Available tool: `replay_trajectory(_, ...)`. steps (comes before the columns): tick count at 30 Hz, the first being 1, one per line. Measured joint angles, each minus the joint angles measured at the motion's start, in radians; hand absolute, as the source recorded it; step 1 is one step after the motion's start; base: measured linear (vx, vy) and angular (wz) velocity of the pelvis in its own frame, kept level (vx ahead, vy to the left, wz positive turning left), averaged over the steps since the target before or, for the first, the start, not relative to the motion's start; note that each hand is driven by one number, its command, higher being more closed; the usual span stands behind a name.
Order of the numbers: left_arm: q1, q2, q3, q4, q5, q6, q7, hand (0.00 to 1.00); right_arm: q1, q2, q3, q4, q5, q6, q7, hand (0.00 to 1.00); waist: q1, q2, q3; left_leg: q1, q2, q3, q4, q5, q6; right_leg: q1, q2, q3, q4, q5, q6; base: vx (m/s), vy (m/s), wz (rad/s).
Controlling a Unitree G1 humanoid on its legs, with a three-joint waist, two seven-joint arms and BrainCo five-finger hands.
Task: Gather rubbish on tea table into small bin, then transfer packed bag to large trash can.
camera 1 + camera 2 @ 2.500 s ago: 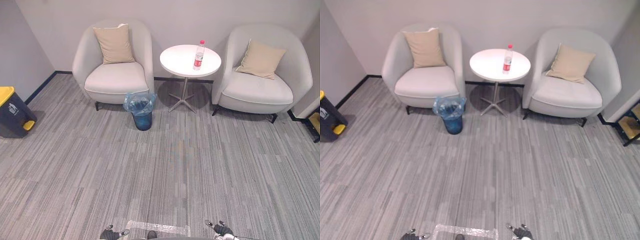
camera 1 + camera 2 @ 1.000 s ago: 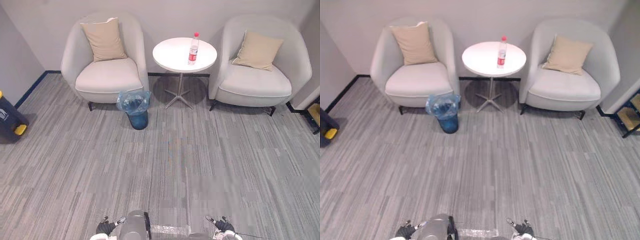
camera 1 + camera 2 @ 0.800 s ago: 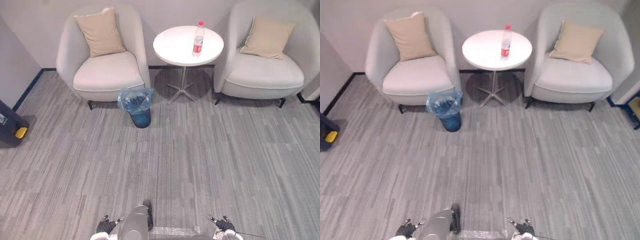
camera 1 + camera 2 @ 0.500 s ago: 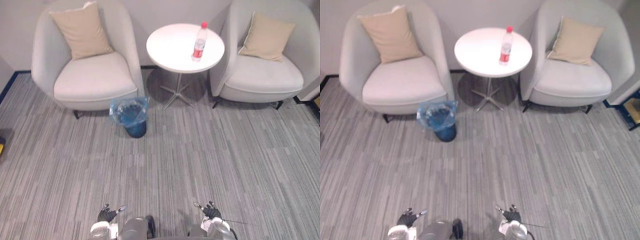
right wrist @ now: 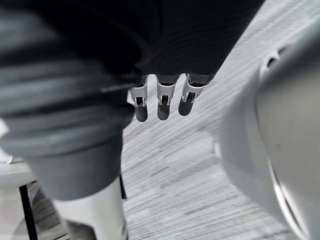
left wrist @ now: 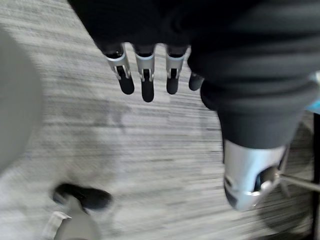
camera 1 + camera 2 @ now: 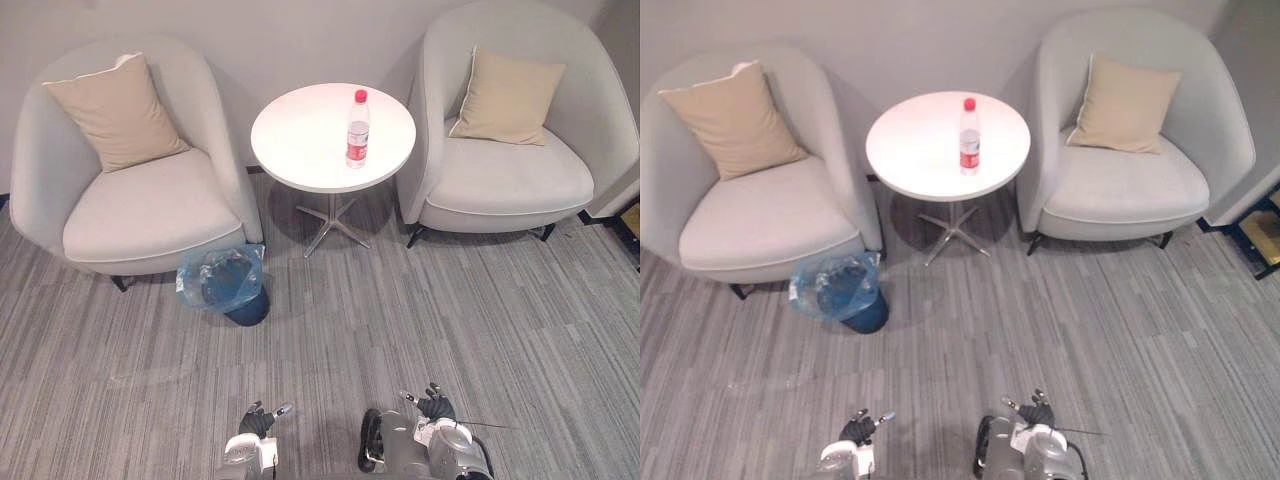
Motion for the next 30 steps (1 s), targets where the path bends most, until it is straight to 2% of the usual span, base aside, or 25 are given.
replay_trajectory(2,0.0,0.006,0.0,-0.026,0.0,0.0,0.0,0.0,0.004,0.003,0.004,-0.001,0.001,0.002,-0.002,0.0,0.002,-0.019,0.004,-0.093,-0.001,0.047,0.012,-0.02,0.015,0.081,0.002,-0.008,-0.057,-0.025,-0.006,0.36,-0.122,0.17)
replay_trajectory(4,-0.001,0.002,0.0,-0.052,0.0,-0.003,-0.002,0.0,0.02,0.008,-0.022,0.001,0.002,0.019,-0.002,0.0,0.026,-0.028,0.001,-0.174,-0.031,0.125,-0.157,-0.037,0.039,0.16,0.0,-0.01,-0.136,-0.017,0.024,0.35,-0.038,0.03)
replay_trajectory(5,-0.001,0.002,0.0,-0.052,0.0,-0.003,-0.002,0.0,0.02,0.008,-0.022,0.001,0.002,0.019,-0.002,0.0,0.026,-0.028,0.001,-0.174,-0.031,0.125,-0.157,-0.037,0.039,0.16,0.0,-0.01,-0.136,-0.017,0.024,0.41,0.031,-0.05)
replay_trajectory(6,-0.009,0.0,0.0,-0.054,0.001,-0.003,-0.002,0.0,0.023,0.011,-0.028,0.007,0.001,0.019,-0.005,0.0,0.038,-0.035,0.003,-0.186,-0.086,0.163,-0.371,-0.029,0.04,0.204,-0.011,-0.005,-0.18,-0.017,0.035,0.44,0.068,-0.11)
replay_trajectory(7,-0.013,-0.001,-0.002,-0.051,0.002,-0.003,-0.001,0.0,0.02,0.013,-0.028,0.019,0.0,0.017,-0.007,0.0,0.04,-0.038,0.003,-0.177,-0.14,0.175,-0.579,0.031,0.053,0.231,-0.018,0.006,-0.212,-0.018,0.049,0.45,0.083,-0.15)
replay_trajectory(8,-0.015,0.0,-0.003,-0.049,0.002,-0.003,-0.001,0.0,0.017,0.013,-0.028,0.027,0.0,0.016,-0.008,0.0,0.042,-0.038,0.003,-0.171,-0.154,0.174,-0.639,0.06,0.055,0.239,-0.018,0.012,-0.219,-0.019,0.056,0.45,0.118,-0.48)
replay_trajectory(9,-0.024,0.009,-0.005,-0.039,0.003,-0.004,-0.001,0.0,0.004,0.017,-0.028,0.069,-0.001,0.02,-0.008,0.0,0.06,-0.053,0.007,-0.129,-0.192,0.17,-0.718,0.178,0.1,0.258,-0.029,0.062,-0.235,-0.029,0.078,0.36,0.1,-0.47)
replay_trajectory(10,-0.028,0.02,-0.007,-0.03,0.007,-0.003,-0.001,0.0,-0.002,0.027,-0.026,0.079,-0.002,0.02,-0.009,0.0,0.063,-0.068,0.0,-0.118,-0.201,0.181,-0.732,0.181,0.103,0.261,-0.036,0.08,-0.246,-0.023,0.086,0.45,0.114,-0.47)
replay_trajectory(11,-0.029,0.039,-0.023,-0.018,0.011,-0.001,-0.001,0.0,-0.005,0.047,-0.028,0.08,-0.008,0.02,-0.008,0.0,0.053,-0.09,-0.013,-0.119,-0.22,0.188,-0.723,0.15,0.125,0.262,-0.058,0.113,-0.255,-0.011,0.097,0.45,0.113,-0.14)
replay_trajectory(12,-0.029,0.047,-0.029,-0.014,0.018,0.0,-0.002,0.0,0.001,0.054,-0.028,0.08,-0.032,0.021,-0.007,0.0,0.051,-0.103,-0.017,-0.108,-0.226,0.207,-0.69,0.106,0.135,0.261,-0.076,0.142,-0.212,-0.012,0.099,0.44,0.126,-0.12)
replay_trajectory(13,-0.029,0.048,-0.033,-0.013,0.018,-0.001,-0.002,0.0,0.001,0.054,-0.029,0.08,-0.042,0.021,-0.007,0.0,0.052,-0.103,-0.017,-0.099,-0.227,0.212,-0.682,0.093,0.139,0.254,-0.081,0.153,-0.177,-0.012,0.099,0.5,0.18,-0.3)
replay_trajectory(14,-0.029,0.054,-0.052,-0.002,0.019,0.0,-0.002,0.0,0.003,0.053,-0.028,0.076,-0.069,0.021,-0.002,0.0,0.053,-0.103,-0.019,-0.037,-0.236,0.231,-0.696,0.05,0.148,0.173,-0.108,0.184,0.066,0.004,0.126,0.4,0.149,-0.29)
replay_trajectory(15,-0.029,0.057,-0.06,0.003,0.019,0.0,-0.002,0.0,0.003,0.053,-0.028,0.071,-0.075,0.02,-0.001,0.0,0.052,-0.104,-0.02,-0.019,-0.242,0.234,-0.703,0.04,0.148,0.144,-0.12,0.189,0.137,0.019,0.146,0.47,0.172,-0.21)
replay_trajectory(16,-0.027,0.064,-0.084,0.019,0.022,0.002,-0.001,0.0,0.004,0.053,-0.028,0.053,-0.082,0.02,0.001,0.0,0.041,-0.105,-0.02,0.03,-0.254,0.233,-0.714,0.017,0.156,0.064,-0.153,0.203,0.347,0.056,0.179,0.31,0.094,0.03)
replay_trajectory(18,-0.027,0.065,-0.101,0.025,0.03,0.005,0.0,0.0,0.012,0.049,-0.028,0.035,-0.089,0.02,0.004,0.0,0.036,-0.105,-0.024,0.09,-0.263,0.228,-0.731,0.006,0.162,-0.01,-0.184,0.182,0.494,0.038,0.164,0.38,0.061,0.09)
replay_trajectory(19,-0.026,0.063,-0.101,0.028,0.036,0.006,0.0,0.0,0.011,0.047,-0.029,0.031,-0.096,0.02,0.006,0.0,0.038,-0.1,-0.021,0.13,-0.263,0.224,-0.758,0.004,0.163,-0.032,-0.196,0.155,0.516,0.021,0.155,0.44,0.018,0.12)
replay_trajectory(21,-0.025,0.063,-0.099,0.045,0.038,0.006,0.001,0.0,0.012,0.046,-0.028,0.016,-0.11,0.019,0.007,0.0,0.029,-0.088,-0.016,0.227,-0.249,0.196,-0.82,0.004,0.163,-0.08,-0.207,0.093,0.456,-0.028,0.128,0.37,-0.05,0.28)
replay_trajectory(22,-0.025,0.062,-0.099,0.045,0.038,0.006,0.001,0.0,0.012,0.046,-0.028,0.015,-0.111,0.018,0.007,0.0,0.028,-0.088,-0.016,0.238,-0.246,0.192,-0.825,0.004,0.163,-0.088,-0.205,0.092,0.437,-0.031,0.127,0.31,-0.13,0.41)
replay_trajectory(24,-0.02,0.059,-0.099,0.046,0.038,0.006,0.001,0.0,0.01,0.046,-0.028,-0.001,-0.114,0.017,0.007,0.0,0.016,-0.084,-0.016,0.27,-0.205,0.141,-0.831,0.002,0.161,-0.141,-0.16,0.123,0.244,-0.033,0.125,0.3,-0.208,0.48)
replay_trajectory(25,-0.017,0.059,-0.099,0.046,0.038,0.005,0.001,0.0,0.009,0.046,-0.028,-0.001,-0.114,0.016,0.007,0.0,0.013,-0.084,-0.016,0.272,-0.2,0.132,-0.83,0.0,0.158,-0.15,-0.148,0.136,0.196,-0.022,0.124,0.3,-0.278,0.63)
replay_trajectory(26,-0.014,0.061,-0.1,0.046,0.038,0.004,0.001,0.0,0.008,0.045,-0.027,0.002,-0.114,0.016,0.007,0.0,0.009,-0.089,-0.019,0.275,-0.189,0.104,-0.828,-0.014,0.131,-0.152,-0.119,0.181,0.028,0.061,0.123,0.25,-0.246,0.51)
replay_trajectory(27,-0.011,0.063,-0.1,0.046,0.039,0.003,0.001,0.0,0.009,0.045,-0.027,0.007,-0.114,0.016,0.007,0.0,0.007,-0.096,-0.023,0.276,-0.191,0.091,-0.828,-0.022,0.117,-0.147,-0.118,0.192,-0.023,0.108,0.118,0.4,-0.387,0.73)
replay_trajectory(28,-0.019,0.049,-0.095,0.07,0.039,0.003,0.006,0.0,-0.001,0.021,-0.028,0.017,-0.114,0.016,0.007,0.0,0.0,-0.071,-0.027,0.289,-0.163,0.037,-0.828,-0.06,0.055,-0.146,-0.105,0.183,-0.027,0.187,0.094,0.32,-0.314,0.51)
replay_trajectory(29,-0.018,0.043,-0.095,0.077,0.04,0.002,0.006,0.0,0.0,0.011,-0.027,0.022,-0.114,0.016,0.006,0.0,0.0,-0.058,-0.035,0.284,-0.152,0.032,-0.828,-0.059,0.052,-0.144,-0.098,0.175,-0.023,0.176,0.085,0.37,-0.366,0.61)
replay_trajectory(30,-0.015,0.019,-0.095,0.087,0.041,0.0,0.006,0.0,0.0,-0.016,-0.032,0.042,-0.113,0.017,0.005,0.0,-0.002,-0.032,-0.047,0.285,-0.13,0.014,-0.825,-0.053,0.044,-0.128,-0.084,0.146,-0.025,0.133,0.077,0.26,-0.263,0.48)
